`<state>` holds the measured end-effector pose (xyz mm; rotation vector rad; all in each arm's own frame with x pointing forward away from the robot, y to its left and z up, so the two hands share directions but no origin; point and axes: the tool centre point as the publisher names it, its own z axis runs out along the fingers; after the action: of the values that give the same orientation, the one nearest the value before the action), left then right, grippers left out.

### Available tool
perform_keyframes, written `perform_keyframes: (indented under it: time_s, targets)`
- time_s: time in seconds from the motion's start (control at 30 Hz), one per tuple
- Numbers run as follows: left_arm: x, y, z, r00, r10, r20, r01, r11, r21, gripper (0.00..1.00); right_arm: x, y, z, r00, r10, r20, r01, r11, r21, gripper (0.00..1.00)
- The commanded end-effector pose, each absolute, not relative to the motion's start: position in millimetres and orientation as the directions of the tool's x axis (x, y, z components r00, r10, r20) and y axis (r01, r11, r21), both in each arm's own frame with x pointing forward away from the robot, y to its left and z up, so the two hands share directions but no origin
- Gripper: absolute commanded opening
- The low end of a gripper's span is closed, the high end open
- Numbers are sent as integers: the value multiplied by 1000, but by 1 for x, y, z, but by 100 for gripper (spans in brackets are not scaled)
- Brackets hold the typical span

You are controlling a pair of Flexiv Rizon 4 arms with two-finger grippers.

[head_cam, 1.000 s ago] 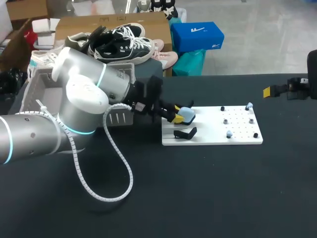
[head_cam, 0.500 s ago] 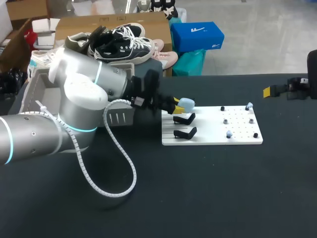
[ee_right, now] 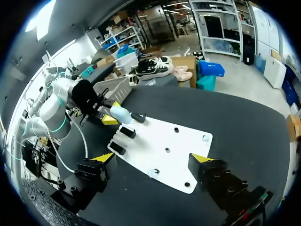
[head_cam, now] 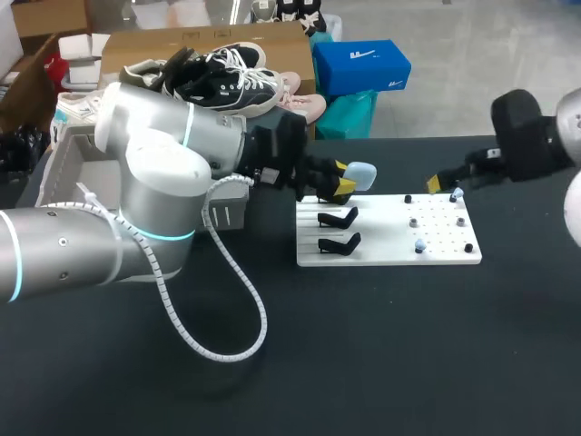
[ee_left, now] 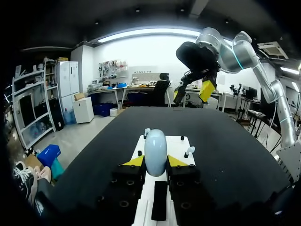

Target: Pick up each earbud case from the left stands, insert the matching earbuds, close the lid, and place the case in the box.

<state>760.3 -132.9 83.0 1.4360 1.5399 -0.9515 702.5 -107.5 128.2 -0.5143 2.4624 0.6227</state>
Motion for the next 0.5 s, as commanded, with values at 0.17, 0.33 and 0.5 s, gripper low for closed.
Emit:
perform_keyframes:
  time_s: [0.17,0.33,0.5]
  targets:
    - [751,-138,88,-23,379,-925,994,106,19,0,734,-69,110,-780,-298,-550,-548,750,371,100]
    - [746,-142,91,-12,364,-931,996,88,21,0,740,-54,106,-775,-323,-543,-567,735,372,100]
    - [743,-147,91,-2,367,-930,997,72,26,0,745,-42,105,-768,-343,-540,-585,720,374,100]
